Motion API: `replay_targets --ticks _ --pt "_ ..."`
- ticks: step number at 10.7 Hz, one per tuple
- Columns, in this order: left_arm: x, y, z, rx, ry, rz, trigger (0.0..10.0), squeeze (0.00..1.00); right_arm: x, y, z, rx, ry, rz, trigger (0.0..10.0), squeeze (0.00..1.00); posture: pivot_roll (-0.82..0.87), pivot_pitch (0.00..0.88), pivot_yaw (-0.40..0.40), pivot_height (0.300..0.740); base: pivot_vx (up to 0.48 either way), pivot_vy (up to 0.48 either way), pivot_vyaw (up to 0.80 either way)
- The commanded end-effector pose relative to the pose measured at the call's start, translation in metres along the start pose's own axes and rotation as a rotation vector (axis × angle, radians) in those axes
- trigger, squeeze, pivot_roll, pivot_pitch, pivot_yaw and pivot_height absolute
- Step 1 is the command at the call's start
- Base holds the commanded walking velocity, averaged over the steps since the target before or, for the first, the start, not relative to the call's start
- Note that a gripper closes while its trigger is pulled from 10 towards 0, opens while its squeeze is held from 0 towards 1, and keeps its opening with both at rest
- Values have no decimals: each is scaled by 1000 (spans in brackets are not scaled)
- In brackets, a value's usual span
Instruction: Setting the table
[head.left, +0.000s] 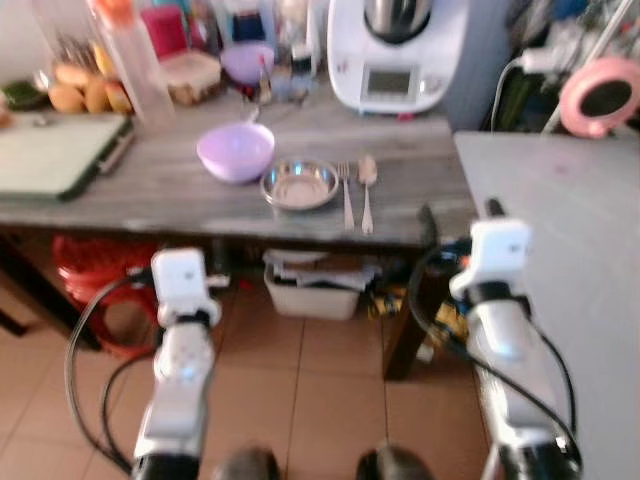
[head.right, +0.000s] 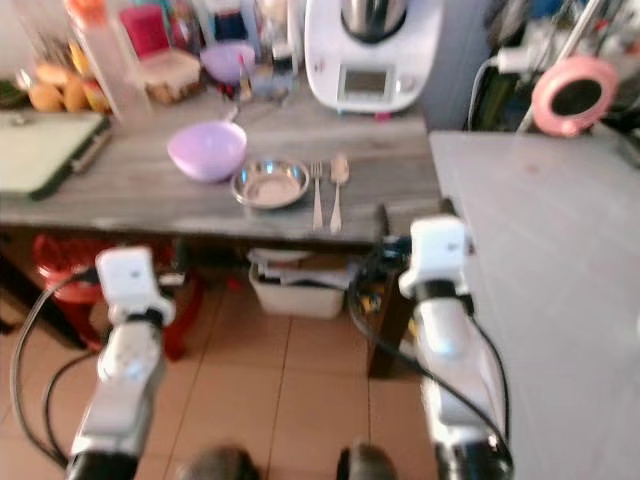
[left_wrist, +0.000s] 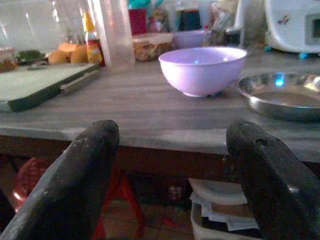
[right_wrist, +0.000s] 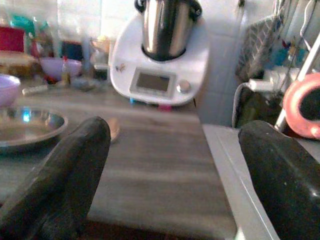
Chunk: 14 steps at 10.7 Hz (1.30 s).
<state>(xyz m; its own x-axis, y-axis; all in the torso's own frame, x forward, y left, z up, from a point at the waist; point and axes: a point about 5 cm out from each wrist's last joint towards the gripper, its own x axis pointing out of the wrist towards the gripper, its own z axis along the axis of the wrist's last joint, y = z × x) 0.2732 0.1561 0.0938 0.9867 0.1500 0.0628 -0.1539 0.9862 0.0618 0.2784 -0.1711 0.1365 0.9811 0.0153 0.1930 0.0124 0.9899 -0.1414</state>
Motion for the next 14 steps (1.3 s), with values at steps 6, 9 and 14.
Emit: replay_targets --ticks 6,9,14 --pt "6 3 1 22 -17 8 10000 0 11 1 5 10 -43 -2 10000 1000 -63 0 40 740 -207 0 0" --pt "6 2 3 11 -31 -1 10000 0 16 2 8 9 -56 3 10000 1000 -59 0 38 740 -80 0 0" --pt "1 0 9 4 -52 -76 10000 0 7 4 -6 45 14 -25 10000 0 -52 41 43 740 0 -254 0"
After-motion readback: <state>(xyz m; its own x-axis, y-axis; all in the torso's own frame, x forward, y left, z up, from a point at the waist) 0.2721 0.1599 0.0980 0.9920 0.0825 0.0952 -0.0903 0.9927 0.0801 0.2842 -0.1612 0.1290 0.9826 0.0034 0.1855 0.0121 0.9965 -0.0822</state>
